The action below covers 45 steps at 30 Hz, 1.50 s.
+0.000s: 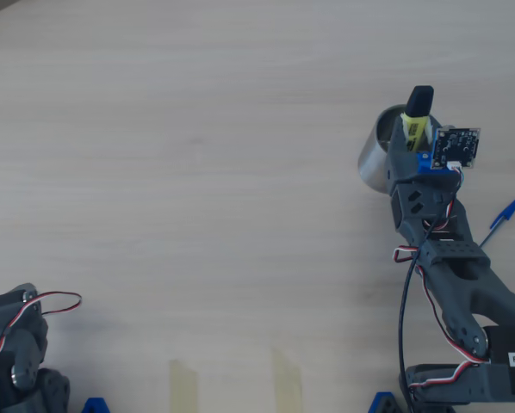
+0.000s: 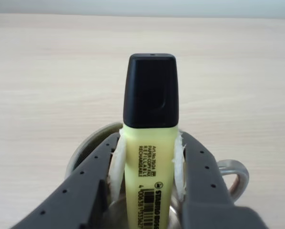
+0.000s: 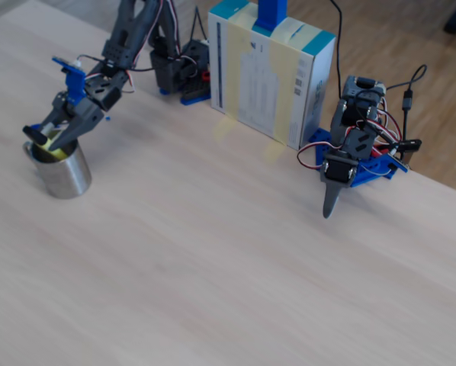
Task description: Grab the yellow pen and put it in the silver cup.
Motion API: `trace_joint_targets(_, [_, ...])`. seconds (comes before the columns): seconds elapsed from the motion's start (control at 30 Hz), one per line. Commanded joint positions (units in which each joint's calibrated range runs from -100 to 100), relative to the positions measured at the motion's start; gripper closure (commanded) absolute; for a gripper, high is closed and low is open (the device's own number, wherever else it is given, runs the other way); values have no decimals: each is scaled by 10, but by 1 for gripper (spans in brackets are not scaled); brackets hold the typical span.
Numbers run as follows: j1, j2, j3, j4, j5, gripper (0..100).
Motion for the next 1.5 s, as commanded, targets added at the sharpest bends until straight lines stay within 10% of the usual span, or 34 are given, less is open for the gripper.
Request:
trace_joint_targets(0.0, [-1, -5, -4, -2, 5, 92])
trace_joint_targets(1.47, [-52, -308, 148, 2, 24, 68])
